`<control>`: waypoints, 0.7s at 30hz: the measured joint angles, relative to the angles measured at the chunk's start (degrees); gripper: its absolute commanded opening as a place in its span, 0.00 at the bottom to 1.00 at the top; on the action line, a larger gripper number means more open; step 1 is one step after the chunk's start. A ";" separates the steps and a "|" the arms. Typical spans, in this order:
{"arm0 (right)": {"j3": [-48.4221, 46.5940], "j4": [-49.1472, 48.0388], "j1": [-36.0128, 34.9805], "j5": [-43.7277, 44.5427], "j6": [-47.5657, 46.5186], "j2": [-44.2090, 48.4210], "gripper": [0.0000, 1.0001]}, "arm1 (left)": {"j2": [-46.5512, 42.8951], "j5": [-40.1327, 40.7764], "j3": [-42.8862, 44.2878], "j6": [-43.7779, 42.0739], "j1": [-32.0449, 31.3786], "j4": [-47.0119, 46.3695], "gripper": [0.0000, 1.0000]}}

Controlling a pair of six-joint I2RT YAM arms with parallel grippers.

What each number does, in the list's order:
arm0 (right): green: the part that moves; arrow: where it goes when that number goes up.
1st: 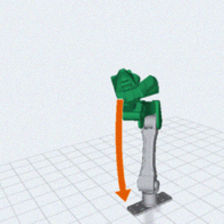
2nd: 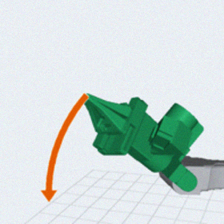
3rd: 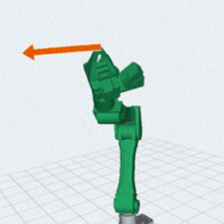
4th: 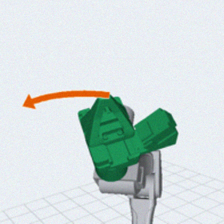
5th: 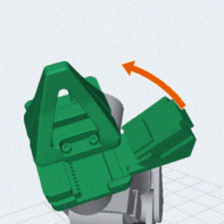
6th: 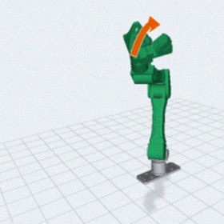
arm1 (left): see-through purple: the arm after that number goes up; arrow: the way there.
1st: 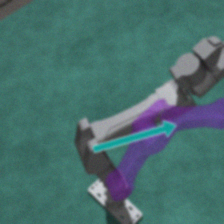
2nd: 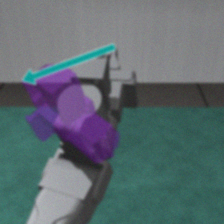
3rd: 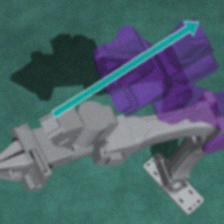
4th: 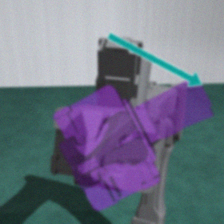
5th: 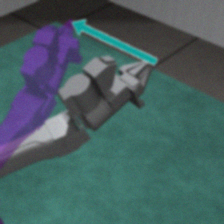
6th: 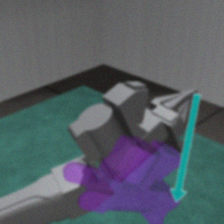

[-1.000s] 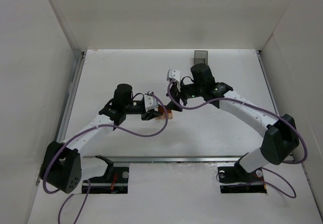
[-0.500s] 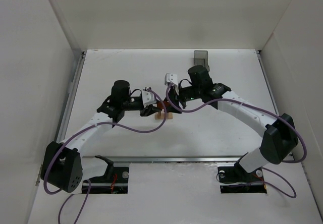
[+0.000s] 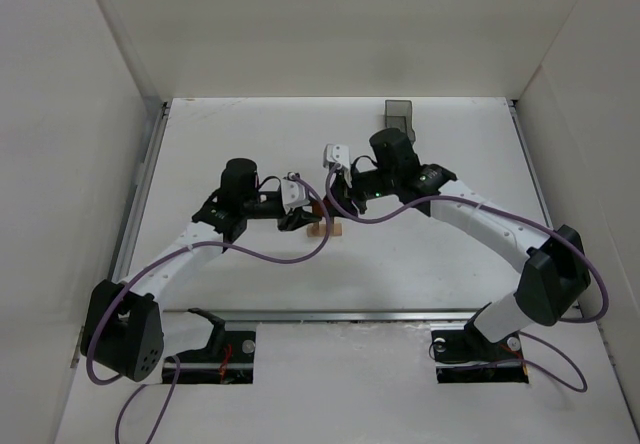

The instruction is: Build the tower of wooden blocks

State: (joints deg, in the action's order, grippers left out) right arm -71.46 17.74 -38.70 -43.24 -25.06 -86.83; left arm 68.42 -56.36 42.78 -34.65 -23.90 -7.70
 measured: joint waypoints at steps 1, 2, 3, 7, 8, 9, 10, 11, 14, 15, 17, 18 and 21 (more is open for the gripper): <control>-0.17 0.13 -0.04 0.17 -0.02 -0.02 0.38 | 0.00 -0.07 0.00 0.00 0.00 0.00 0.00; -0.26 0.24 -0.09 0.26 -0.02 -0.04 0.36 | 0.00 -0.24 0.00 0.00 0.00 0.00 0.00; -0.33 0.31 -0.11 0.33 -0.04 -0.04 0.32 | 0.00 -0.33 0.00 0.00 0.00 -0.02 0.00; -1.18 1.57 -0.42 1.31 0.02 -0.33 0.03 | 0.00 -0.33 0.00 0.00 0.00 0.04 0.00; -1.42 1.77 -0.46 1.46 0.02 -0.52 0.03 | 0.00 -0.22 0.00 0.02 0.02 0.00 0.00; -1.70 1.99 -0.46 1.60 0.02 -0.70 0.01 | 0.00 -0.02 0.00 0.07 0.02 -0.04 0.02; -1.88 2.12 -0.46 1.70 0.02 -0.87 0.01 | 0.00 0.24 0.00 0.26 0.02 -0.11 0.14; -1.92 2.14 -0.46 1.81 0.02 -0.92 0.00 | 0.04 0.52 0.00 0.68 0.02 -0.15 0.23; -1.92 2.10 -0.46 2.47 0.22 -0.92 0.00 | 0.09 1.99 -0.02 2.58 0.00 -1.07 0.49; -1.92 2.10 -0.50 2.82 0.48 -0.92 0.00 | 0.09 2.75 -0.02 3.19 0.00 -1.70 0.55; -1.92 2.21 -0.61 3.50 0.90 -0.94 0.00 | 0.09 4.48 -0.04 4.26 0.00 -2.97 0.67; -1.92 2.14 -0.70 3.80 1.05 -0.96 0.00 | 0.02 5.38 -0.07 4.81 0.02 -3.48 0.75; -1.86 1.49 -0.94 4.55 1.77 -0.96 0.00 | -0.87 7.56 -0.76 5.68 0.02 -3.69 0.81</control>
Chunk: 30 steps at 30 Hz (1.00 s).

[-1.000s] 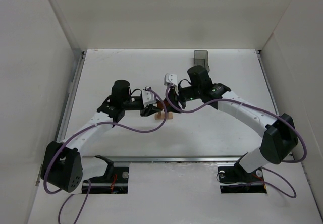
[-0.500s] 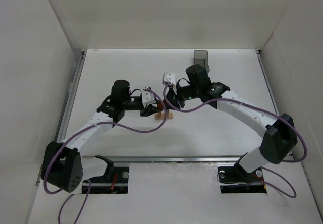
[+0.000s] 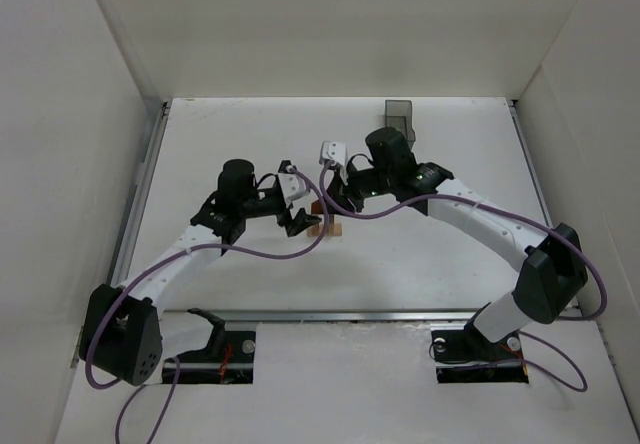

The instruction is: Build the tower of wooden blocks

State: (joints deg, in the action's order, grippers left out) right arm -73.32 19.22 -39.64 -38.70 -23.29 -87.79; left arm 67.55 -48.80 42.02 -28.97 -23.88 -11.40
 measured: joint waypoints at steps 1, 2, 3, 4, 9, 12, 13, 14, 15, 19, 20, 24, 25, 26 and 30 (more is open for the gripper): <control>0.07 -0.59 -0.04 0.20 0.42 0.00 0.00 | -0.68 0.66 -0.42 0.09 0.00 0.39 0.82; 0.13 -1.22 -0.07 0.35 0.81 0.00 0.00 | -1.51 1.18 -1.01 0.17 0.00 0.74 0.83; 0.20 -1.86 -0.07 0.42 1.07 -0.04 0.00 | -2.43 1.53 -1.66 0.24 0.07 1.18 0.83; 0.22 -2.82 0.02 0.50 1.33 -0.11 0.00 | -3.69 1.92 -2.45 0.37 0.31 1.84 0.83; 0.96 -6.93 0.31 0.94 0.28 -1.88 0.00 | -9.75 2.78 -6.14 2.62 1.40 4.33 0.83; 1.51 -7.69 0.33 1.22 -1.51 -4.44 0.00 | -11.82 2.99 -7.45 5.97 2.60 4.68 0.83; 1.97 -7.91 0.33 1.22 -2.12 -5.11 0.00 | -12.39 3.04 -8.00 7.23 3.19 4.55 0.83; 2.67 -8.24 0.33 1.20 -2.56 -5.64 0.00 | -12.92 3.10 -8.66 8.41 3.76 4.33 0.83; 3.65 -8.70 0.33 1.16 -2.99 -5.92 0.00 | -13.35 3.19 -9.14 9.49 4.31 4.33 0.83; 6.84 -10.12 0.33 1.16 -4.94 -6.10 0.00 | -14.82 4.68 -11.23 12.90 6.21 3.72 0.83; 7.34 -10.60 0.33 1.16 -5.38 -6.10 0.00 | -15.15 5.16 -11.67 13.62 6.56 3.56 0.83; 7.74 -11.45 0.33 1.03 -6.71 -6.10 0.00 | -16.39 6.43 -13.42 15.52 8.00 3.13 0.83; 7.74 -11.91 0.33 0.79 -6.95 -6.12 0.00 | -16.70 6.82 -13.86 15.91 8.35 3.04 0.83; 7.74 -12.37 0.33 0.70 -7.17 -6.12 0.00 | -16.94 7.08 -14.32 16.17 8.63 2.93 0.83; 7.87 -13.92 0.33 0.50 -7.65 -6.64 0.00 | -17.62 8.07 -15.13 16.90 8.98 2.91 0.83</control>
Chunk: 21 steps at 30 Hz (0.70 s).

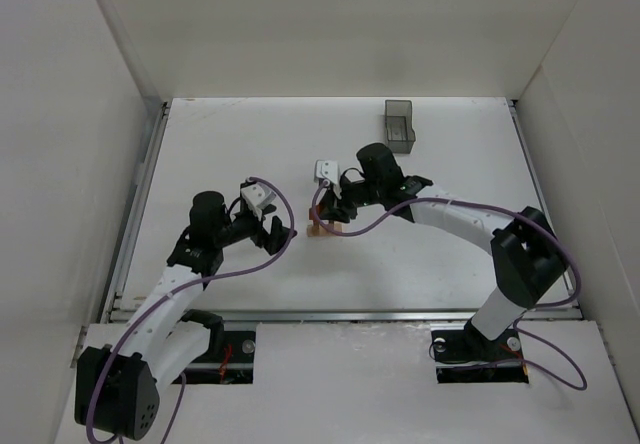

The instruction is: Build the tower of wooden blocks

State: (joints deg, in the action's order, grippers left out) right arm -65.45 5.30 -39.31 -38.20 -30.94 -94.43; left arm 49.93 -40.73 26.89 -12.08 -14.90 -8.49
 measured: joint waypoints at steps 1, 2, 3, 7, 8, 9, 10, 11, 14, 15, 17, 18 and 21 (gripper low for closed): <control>0.24 -0.26 0.00 -0.04 -0.15 -0.07 0.00 | -0.09 0.22 -0.09 0.11 0.00 -0.04 0.83; 0.48 -0.44 0.02 -0.09 -0.22 -0.09 0.00 | -0.09 0.35 -0.13 0.20 0.00 -0.09 0.83; 0.72 -0.57 0.00 -0.15 -0.31 -0.15 0.00 | -0.09 0.48 -0.17 0.26 0.00 -0.09 0.83; 0.81 -0.90 0.31 -0.55 -0.35 -0.94 0.00 | -0.09 0.72 -0.20 0.46 0.00 -0.20 0.83; 0.98 -1.09 0.33 -0.63 -0.35 -0.98 0.00 | -0.15 0.74 -0.20 0.50 0.00 -0.22 0.83; 1.33 -1.49 0.33 -0.70 -0.35 -0.98 0.00 | -0.22 0.76 -0.20 0.52 0.00 -0.22 0.83; 1.68 -1.84 0.35 -0.81 -0.37 -0.98 0.00 | -0.33 0.76 -0.20 0.57 0.00 -0.24 0.83; 1.97 -1.95 0.39 -0.87 -0.37 -1.05 0.00 | -0.48 0.76 -0.20 0.59 0.00 -0.26 0.83; 2.69 -2.05 0.68 -1.31 -0.35 -1.09 0.00 | -0.68 0.76 -0.20 0.59 0.00 -0.42 0.83; 2.71 -2.16 0.72 -1.46 -0.35 -1.18 0.00 | -0.68 0.76 -0.22 0.66 0.00 -0.52 0.83; 2.71 -2.43 0.83 -1.86 -0.37 -1.18 0.00 | -0.68 0.76 -0.26 0.79 0.00 -0.66 0.83; 2.71 -2.58 0.94 -2.03 -0.35 -1.18 0.00 | -0.68 0.76 -0.28 0.83 0.00 -0.68 0.83; 2.71 -2.82 1.38 -2.45 -0.37 -1.22 0.00 | -0.68 0.76 -0.28 0.90 0.00 -0.72 0.83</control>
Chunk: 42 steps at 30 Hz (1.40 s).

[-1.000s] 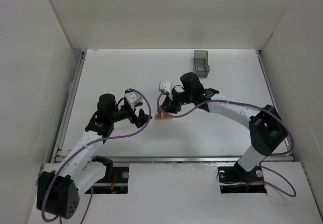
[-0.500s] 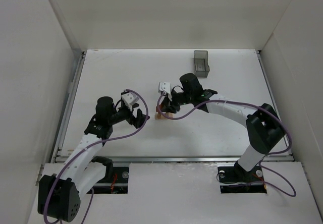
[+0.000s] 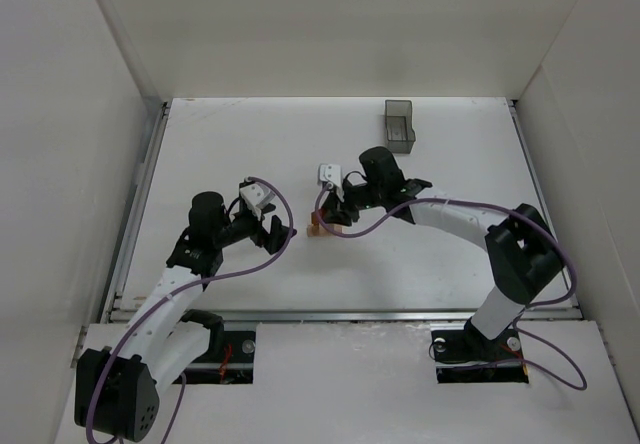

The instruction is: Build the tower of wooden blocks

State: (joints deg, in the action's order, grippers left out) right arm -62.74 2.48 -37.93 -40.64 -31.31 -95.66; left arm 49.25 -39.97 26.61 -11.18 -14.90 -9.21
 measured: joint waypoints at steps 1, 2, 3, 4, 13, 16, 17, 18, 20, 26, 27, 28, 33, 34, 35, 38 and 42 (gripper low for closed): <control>0.00 -0.02 0.07 -0.20 0.02 -0.02 0.00 | 0.00 0.00 -0.02 0.02 0.00 -0.02 0.83; 0.00 -0.02 0.11 -0.37 0.02 -0.07 0.00 | 0.00 0.00 -0.02 0.07 0.00 -0.04 0.83; 0.00 -0.09 0.33 -0.59 0.00 -0.17 0.00 | 0.00 0.00 -0.02 0.11 0.00 -0.11 0.83; 0.00 -0.28 0.48 -0.87 0.02 -0.31 0.00 | 0.00 0.00 -0.02 0.13 0.00 -0.22 0.83; 0.26 -1.01 1.18 -2.80 0.00 -1.16 0.00 | 0.07 0.00 -0.02 0.13 0.00 -0.52 0.83; 0.59 -1.64 1.22 -3.10 0.02 -1.27 0.00 | 0.11 0.00 -0.02 0.13 0.00 -0.66 0.83; 0.68 -1.66 1.33 -3.37 0.00 -1.31 0.00 | 0.11 0.02 -0.02 0.13 0.00 -0.79 0.83; 0.70 -1.70 1.49 -3.50 0.02 -1.42 0.00 | 0.11 0.02 -0.02 0.13 0.00 -0.85 0.83; 0.72 -1.73 1.60 -3.67 0.02 -1.53 0.00 | 0.22 0.02 -0.02 0.13 0.00 -0.85 0.83; 0.98 -2.99 1.60 -4.31 0.00 -1.55 0.00 | 0.79 0.04 -0.02 0.09 0.00 -0.90 0.83; 1.01 -2.99 1.60 -4.42 0.02 -1.55 0.00 | 0.94 0.04 -0.02 0.09 0.00 -0.87 0.83; 1.01 -3.02 1.60 -4.46 0.02 -1.55 0.00 | 1.07 0.09 -0.02 0.09 0.00 -0.85 0.83; 1.14 -3.19 1.60 -4.83 0.02 -1.55 0.00 | 1.49 0.15 -0.02 0.09 0.00 -0.87 0.83; 1.36 -3.39 1.60 -4.92 0.02 -1.55 0.00 | 1.62 0.15 -0.02 0.09 0.00 -0.87 0.83; 1.51 -3.39 1.60 -4.98 0.02 -1.55 0.00 | 1.68 0.17 -0.02 0.09 0.00 -0.85 0.83; 1.88 -3.45 1.60 -5.05 0.02 -1.77 0.00 | 1.68 0.17 -0.02 -0.13 0.00 -0.90 0.83; 2.19 -3.87 1.95 -5.09 0.02 -2.05 0.00 | 1.68 0.17 -0.02 -0.31 0.00 -0.87 0.83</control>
State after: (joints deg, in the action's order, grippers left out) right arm -60.55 -1.39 -35.99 -45.74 -31.29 -97.71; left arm 50.94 -39.79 26.59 -11.49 -14.90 -10.09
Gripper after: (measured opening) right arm 0.414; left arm 0.833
